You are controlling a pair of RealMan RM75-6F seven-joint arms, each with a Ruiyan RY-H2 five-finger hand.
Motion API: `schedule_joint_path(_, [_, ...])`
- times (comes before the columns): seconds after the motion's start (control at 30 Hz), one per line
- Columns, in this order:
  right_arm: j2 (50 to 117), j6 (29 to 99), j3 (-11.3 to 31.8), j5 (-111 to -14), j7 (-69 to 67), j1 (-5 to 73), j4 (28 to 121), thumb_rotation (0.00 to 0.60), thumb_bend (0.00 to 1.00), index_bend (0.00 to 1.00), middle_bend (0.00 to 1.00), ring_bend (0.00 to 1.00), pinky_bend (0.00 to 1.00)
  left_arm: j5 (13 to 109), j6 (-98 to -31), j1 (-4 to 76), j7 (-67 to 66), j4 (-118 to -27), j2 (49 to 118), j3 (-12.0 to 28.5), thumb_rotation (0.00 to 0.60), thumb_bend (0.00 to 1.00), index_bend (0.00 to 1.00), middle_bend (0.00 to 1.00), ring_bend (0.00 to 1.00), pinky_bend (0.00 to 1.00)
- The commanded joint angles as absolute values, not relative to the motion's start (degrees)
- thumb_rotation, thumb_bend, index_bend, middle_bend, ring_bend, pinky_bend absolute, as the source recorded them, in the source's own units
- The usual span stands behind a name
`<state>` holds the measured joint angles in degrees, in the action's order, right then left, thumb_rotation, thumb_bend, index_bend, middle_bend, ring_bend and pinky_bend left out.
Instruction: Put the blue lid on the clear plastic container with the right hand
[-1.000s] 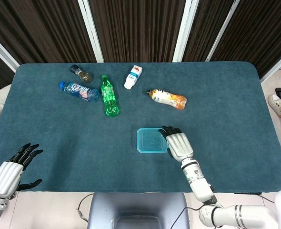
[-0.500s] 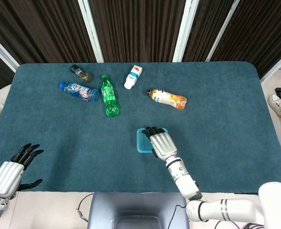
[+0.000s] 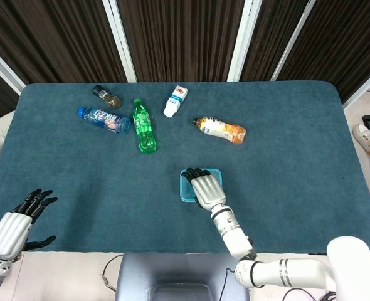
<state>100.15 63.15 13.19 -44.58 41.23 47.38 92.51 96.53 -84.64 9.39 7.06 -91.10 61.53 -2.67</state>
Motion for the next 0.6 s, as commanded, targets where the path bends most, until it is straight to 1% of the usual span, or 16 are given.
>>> schedule_joint_path(0.03, [100.41, 63.65, 13.06, -45.05, 41.10, 47.47, 92.34, 0.600, 0.46, 0.32, 0.26, 0.19, 0.34, 96.63, -84.70, 9.37, 7.12, -91.08, 61.51, -2.71, 0.600, 0.50, 0.21, 0.11, 0.07, 0.35])
schedule_joint_path(0.23, [100.71, 64.41, 12.60, -45.69, 41.17, 47.52, 91.90, 0.600, 0.45, 0.32, 0.26, 0.19, 0.34, 96.80, -84.66, 9.36, 6.85, -91.13, 61.53, -2.83, 0.600, 0.50, 0.21, 0.11, 0.07, 0.35])
schedule_joint_path(0.6, [101.36, 63.26, 12.35, -45.71, 39.81, 47.75, 90.28, 0.600, 0.45, 0.32, 0.26, 0.19, 0.35, 96.89, -84.73, 9.34, 6.78, -91.11, 61.54, -2.88, 0.600, 0.50, 0.21, 0.11, 0.07, 0.35])
